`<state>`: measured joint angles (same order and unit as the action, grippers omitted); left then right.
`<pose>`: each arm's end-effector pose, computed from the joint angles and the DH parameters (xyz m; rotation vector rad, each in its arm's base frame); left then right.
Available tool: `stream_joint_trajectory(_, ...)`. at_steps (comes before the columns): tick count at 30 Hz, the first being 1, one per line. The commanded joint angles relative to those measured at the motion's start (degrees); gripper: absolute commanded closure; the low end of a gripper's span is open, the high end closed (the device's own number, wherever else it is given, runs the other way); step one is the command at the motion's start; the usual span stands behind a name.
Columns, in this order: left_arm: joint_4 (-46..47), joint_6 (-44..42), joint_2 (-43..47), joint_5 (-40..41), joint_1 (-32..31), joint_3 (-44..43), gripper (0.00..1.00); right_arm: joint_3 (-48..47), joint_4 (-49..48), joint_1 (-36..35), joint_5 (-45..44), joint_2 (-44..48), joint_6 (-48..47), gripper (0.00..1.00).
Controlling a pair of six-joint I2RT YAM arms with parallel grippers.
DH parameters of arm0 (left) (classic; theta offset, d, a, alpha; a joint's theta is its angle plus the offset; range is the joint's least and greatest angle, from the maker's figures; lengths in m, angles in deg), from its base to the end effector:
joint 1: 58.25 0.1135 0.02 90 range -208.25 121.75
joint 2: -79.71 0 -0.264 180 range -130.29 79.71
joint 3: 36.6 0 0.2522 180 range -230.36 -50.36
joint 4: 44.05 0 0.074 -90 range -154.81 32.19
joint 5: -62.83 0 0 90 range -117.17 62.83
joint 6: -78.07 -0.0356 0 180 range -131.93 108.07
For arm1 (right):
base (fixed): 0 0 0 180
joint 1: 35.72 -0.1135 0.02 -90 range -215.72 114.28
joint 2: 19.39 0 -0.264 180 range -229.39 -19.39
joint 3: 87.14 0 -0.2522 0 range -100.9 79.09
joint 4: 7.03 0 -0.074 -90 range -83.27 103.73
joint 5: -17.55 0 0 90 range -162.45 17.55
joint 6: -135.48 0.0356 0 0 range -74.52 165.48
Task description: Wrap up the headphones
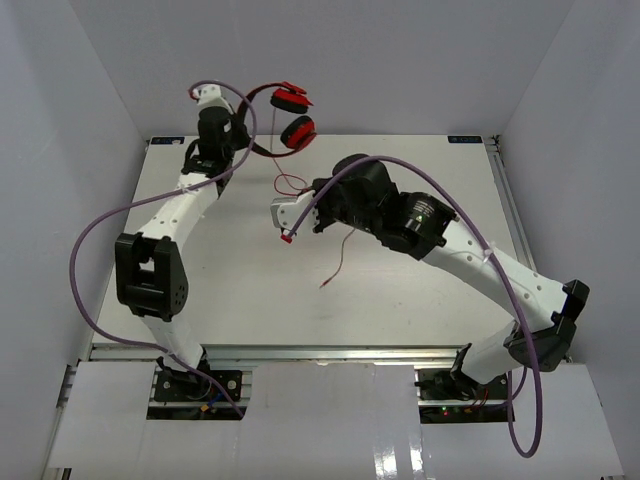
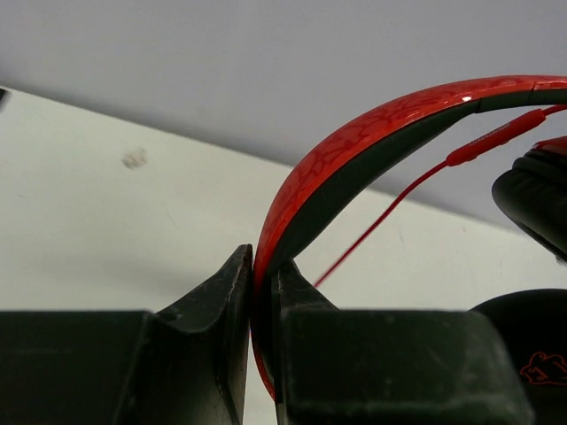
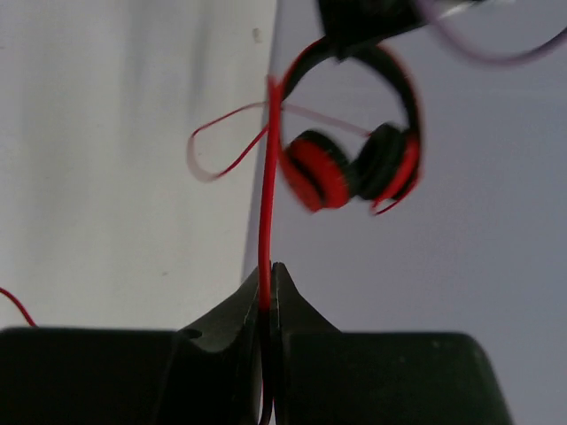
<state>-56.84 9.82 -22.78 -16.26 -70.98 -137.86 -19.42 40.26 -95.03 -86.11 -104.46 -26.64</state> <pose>0.4257 -0.0893 0.3394 -0.2774 1.7970 -0.2543 0.1724 0.2740 0.4546 -1.6861 0.9374 -0.3788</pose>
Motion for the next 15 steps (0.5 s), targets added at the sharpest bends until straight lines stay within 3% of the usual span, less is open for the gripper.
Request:
stream_joint_trajectory(1,7.0,-1.4,0.7,-4.3,-3.9,1.7,1.0,-4.0,-2.6,3.0,-8.3,-2.6,-18.2,0.92)
stream_joint_trajectory(5,8.7,-3.7,1.3,-9.8,-5.7,5.8,1.0,-7.8,-4.4,11.1,-5.3,-4.4,-18.9,0.92)
stream_joint_trajectory(10,11.7,-5.9,3.7,-10.5,-5.9,11.4,1.0,-8.1,-3.9,18.1,-1.2,-5.0,-20.0,0.92)
stream_joint_trajectory(15,11.7,-6.0,3.4,-4.0,-5.8,9.8,1.0,-7.8,10.1,18.5,15.5,-1.0,-21.7,0.92)
